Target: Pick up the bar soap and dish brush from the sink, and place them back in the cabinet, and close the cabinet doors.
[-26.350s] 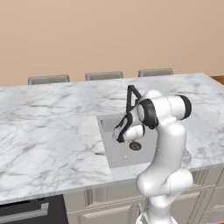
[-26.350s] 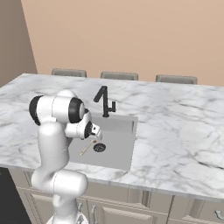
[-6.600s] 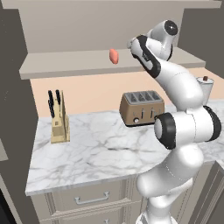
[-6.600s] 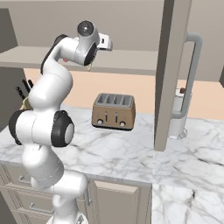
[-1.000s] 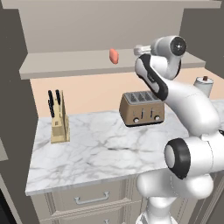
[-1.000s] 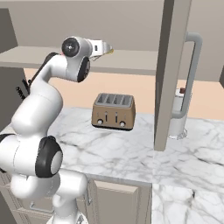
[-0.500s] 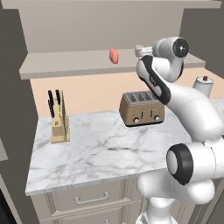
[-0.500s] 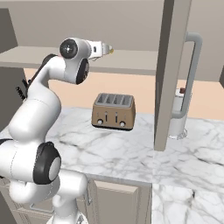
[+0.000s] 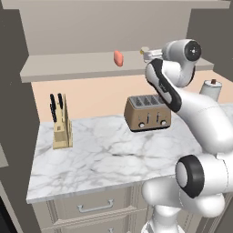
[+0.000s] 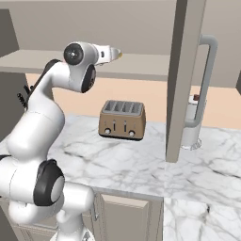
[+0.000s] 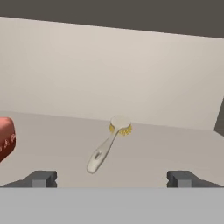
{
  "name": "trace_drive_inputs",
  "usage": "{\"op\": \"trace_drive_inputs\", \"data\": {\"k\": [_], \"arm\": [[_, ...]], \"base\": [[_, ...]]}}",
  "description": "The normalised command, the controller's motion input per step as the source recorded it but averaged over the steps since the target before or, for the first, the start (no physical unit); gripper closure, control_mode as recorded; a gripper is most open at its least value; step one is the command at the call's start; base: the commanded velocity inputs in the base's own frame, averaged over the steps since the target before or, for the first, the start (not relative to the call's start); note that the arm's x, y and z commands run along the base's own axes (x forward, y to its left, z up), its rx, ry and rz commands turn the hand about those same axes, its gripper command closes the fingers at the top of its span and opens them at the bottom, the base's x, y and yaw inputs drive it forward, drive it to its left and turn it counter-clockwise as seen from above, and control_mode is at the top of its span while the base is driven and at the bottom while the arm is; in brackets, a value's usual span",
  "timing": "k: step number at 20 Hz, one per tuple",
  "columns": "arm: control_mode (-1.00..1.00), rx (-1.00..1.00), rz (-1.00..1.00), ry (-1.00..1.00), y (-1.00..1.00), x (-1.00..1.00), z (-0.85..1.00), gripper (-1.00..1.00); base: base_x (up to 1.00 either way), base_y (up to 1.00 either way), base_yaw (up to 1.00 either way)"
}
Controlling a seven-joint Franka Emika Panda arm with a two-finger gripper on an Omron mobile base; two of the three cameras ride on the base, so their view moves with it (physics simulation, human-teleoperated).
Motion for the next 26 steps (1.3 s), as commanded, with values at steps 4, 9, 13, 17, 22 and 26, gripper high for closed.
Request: {"op": "trace_drive_inputs", "data": {"k": [4, 9, 13, 17, 22, 26], "arm": [[-1.00, 0.00, 0.00, 0.00, -0.17, -0.19, 0.09, -1.00], [-1.00, 0.00, 0.00, 0.00, -0.11, -0.22, 0.03, -1.00], [-1.00, 0.00, 0.00, 0.00, -0.04, -0.33, 0.00, -1.00], [-1.00, 0.00, 0.00, 0.00, 0.00, -0.42, 0.00, -1.00], [-1.00, 0.00, 0.00, 0.00, 0.00, -0.48, 0.02, -1.00], [-1.00, 0.00, 0.00, 0.00, 0.00, -0.36, 0.03, -1.00]], "base": [[0.00, 0.00, 0.00], [0.00, 0.00, 0.00], [0.00, 0.00, 0.00], [0.00, 0.00, 0.00], [0.00, 0.00, 0.00], [0.00, 0.00, 0.00]]}}
